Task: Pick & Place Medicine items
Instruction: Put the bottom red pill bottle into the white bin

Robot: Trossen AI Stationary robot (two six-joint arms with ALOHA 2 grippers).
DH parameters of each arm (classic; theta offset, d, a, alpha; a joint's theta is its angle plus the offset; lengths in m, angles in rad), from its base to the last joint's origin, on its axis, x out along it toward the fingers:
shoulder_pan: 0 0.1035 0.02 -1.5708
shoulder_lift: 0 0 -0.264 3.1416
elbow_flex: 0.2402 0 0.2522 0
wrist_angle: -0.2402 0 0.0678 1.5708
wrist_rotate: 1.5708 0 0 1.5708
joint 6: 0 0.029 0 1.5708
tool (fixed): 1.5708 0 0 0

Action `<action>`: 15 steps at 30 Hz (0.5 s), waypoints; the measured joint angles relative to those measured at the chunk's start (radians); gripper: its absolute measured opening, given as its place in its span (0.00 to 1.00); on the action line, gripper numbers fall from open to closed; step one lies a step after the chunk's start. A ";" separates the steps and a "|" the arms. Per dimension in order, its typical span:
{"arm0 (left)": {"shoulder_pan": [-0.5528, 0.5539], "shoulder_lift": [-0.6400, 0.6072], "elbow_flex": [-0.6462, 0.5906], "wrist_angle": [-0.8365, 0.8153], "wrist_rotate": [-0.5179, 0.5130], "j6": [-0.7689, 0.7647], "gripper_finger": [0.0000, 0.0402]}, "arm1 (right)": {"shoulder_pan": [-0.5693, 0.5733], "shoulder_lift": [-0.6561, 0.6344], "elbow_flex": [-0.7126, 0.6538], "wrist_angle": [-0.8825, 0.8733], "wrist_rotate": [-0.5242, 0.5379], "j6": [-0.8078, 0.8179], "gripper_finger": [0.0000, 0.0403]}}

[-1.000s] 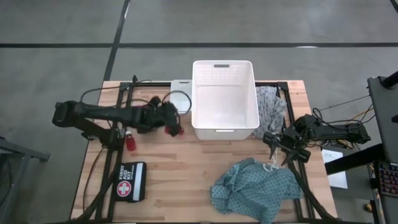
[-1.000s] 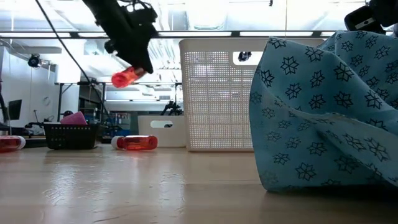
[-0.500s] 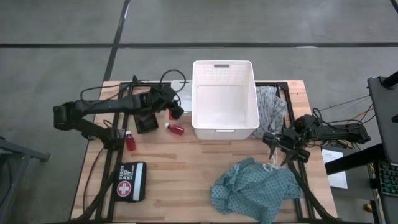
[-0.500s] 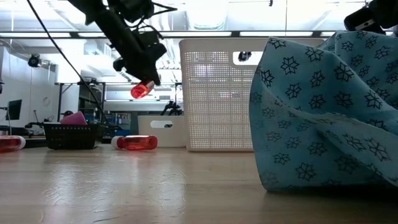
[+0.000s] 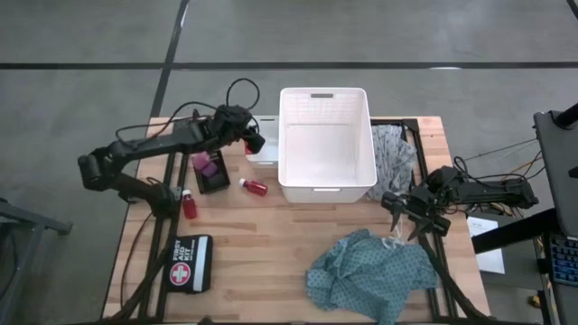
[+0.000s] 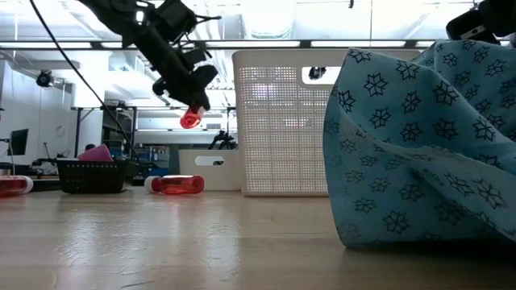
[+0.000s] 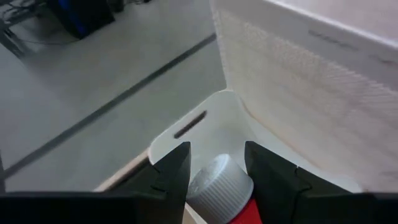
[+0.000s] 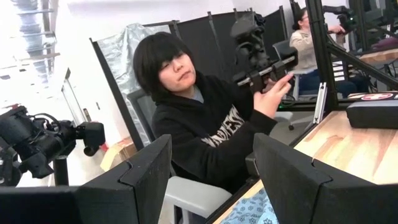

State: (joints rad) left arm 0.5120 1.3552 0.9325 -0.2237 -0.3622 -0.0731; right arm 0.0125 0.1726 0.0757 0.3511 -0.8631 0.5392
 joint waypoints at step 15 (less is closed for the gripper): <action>0.049 0.279 0.109 -0.010 0.026 0.014 0.37 | 0.000 0.000 0.000 -0.003 0.000 0.000 0.56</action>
State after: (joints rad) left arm 0.5610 1.6344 1.0417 -0.2335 -0.3358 -0.0591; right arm 0.0128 0.1726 0.0757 0.3477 -0.8632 0.5396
